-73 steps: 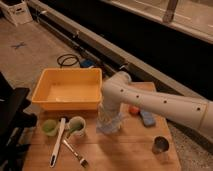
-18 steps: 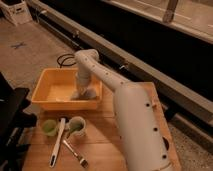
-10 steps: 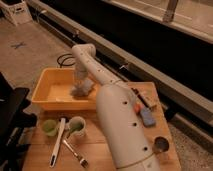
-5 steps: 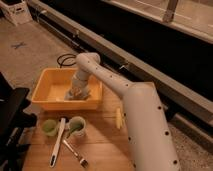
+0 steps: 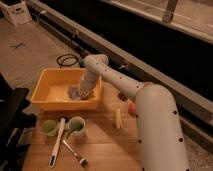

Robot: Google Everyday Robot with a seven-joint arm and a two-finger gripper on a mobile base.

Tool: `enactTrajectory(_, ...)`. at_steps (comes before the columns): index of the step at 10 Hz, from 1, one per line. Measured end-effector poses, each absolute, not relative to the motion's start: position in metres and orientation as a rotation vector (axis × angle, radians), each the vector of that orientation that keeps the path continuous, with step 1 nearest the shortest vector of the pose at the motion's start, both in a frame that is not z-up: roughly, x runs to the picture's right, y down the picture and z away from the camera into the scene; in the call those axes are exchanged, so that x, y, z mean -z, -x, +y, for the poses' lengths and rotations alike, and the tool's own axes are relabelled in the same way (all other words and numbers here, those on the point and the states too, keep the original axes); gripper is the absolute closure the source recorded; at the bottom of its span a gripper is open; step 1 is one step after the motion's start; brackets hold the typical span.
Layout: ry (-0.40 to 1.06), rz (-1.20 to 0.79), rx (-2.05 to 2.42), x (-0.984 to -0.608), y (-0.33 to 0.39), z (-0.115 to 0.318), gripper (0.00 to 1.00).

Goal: Wipe tray with towel

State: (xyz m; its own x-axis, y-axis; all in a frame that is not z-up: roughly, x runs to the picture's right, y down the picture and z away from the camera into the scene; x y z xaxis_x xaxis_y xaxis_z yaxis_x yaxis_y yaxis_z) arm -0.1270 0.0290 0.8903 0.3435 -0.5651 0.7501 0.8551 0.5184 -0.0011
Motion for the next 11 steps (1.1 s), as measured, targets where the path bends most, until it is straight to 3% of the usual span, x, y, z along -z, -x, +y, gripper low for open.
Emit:
enactTrajectory(5,0.404,-0.753,0.996,-0.927,0.144,-0.007,1.00)
enactTrajectory(9,0.274,-0.904,0.993,-0.895,0.183,0.008,1.00)
enactTrajectory(11,0.274,-0.960,0.994,-0.874,0.195,0.027,1.00)
